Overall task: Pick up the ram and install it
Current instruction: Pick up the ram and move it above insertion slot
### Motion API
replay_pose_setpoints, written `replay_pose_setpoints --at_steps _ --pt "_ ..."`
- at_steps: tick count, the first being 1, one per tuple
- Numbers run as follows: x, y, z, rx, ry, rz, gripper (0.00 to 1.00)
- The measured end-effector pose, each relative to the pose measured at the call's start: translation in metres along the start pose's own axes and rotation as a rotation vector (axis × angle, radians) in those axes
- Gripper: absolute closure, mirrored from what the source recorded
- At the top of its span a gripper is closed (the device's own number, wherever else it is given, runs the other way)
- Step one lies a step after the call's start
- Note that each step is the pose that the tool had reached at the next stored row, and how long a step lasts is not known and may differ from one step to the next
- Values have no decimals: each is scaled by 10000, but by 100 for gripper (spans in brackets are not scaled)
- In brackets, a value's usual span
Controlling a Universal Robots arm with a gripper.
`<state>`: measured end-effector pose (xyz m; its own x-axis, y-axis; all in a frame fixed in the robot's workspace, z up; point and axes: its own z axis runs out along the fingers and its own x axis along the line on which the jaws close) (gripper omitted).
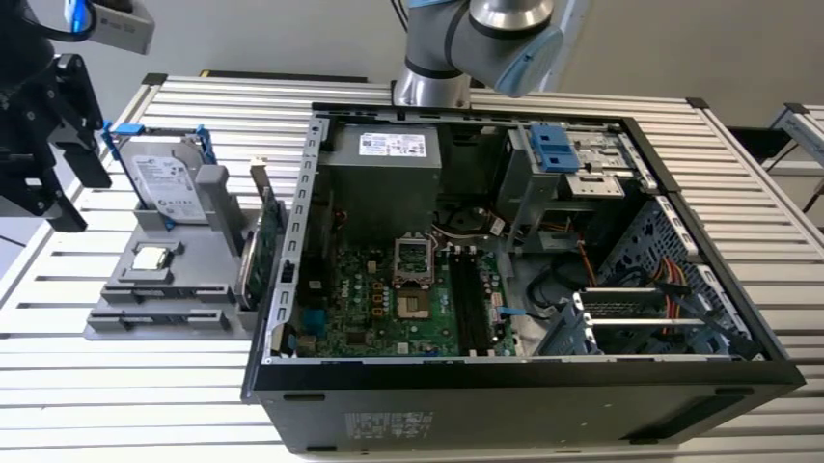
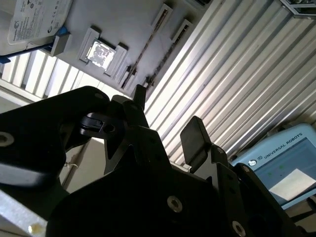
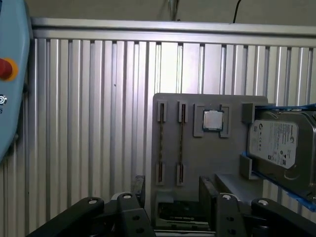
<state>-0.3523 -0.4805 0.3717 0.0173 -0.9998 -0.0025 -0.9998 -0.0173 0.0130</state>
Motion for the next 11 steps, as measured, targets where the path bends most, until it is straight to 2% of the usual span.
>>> replay_pose_setpoints --at_steps 11 --pt "0 -1 48 0 0 -2 0"
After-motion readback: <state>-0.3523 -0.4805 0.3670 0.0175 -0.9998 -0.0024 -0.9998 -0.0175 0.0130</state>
